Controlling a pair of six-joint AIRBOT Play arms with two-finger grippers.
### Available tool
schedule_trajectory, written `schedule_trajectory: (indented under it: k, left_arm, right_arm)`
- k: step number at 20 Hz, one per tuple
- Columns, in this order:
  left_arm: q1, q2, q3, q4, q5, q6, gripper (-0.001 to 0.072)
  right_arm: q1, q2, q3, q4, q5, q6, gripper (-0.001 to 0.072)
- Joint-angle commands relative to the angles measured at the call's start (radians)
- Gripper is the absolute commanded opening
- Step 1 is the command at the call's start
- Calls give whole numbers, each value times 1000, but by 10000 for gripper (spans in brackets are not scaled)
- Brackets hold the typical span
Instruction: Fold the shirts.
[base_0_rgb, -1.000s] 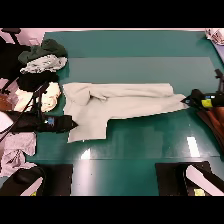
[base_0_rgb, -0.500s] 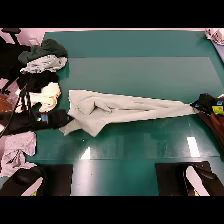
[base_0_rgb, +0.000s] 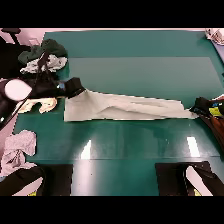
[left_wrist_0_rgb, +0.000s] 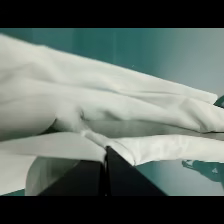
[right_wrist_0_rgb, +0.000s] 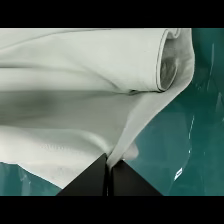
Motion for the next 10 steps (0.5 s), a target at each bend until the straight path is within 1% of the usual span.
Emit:
schedule_trajectory:
  k: [1, 2, 5, 10]
  left_arm:
    - [0, -139, 116, -2, 18, 63, 25]
    - [0, -172, 134, -2, 17, 78, 25]
    - [0, -241, 141, 10, 3, 81, 26]
    - [0, -310, 141, 111, -54, 79, 26]
  right_arm:
    - [1, -35, 0, -23, -11, 2, 21]
    - [1, -48, 0, -23, -23, 2, 21]
    - [1, -87, 0, -21, -99, 1, 22]
    - [13, -196, 0, -19, -196, -10, 24]
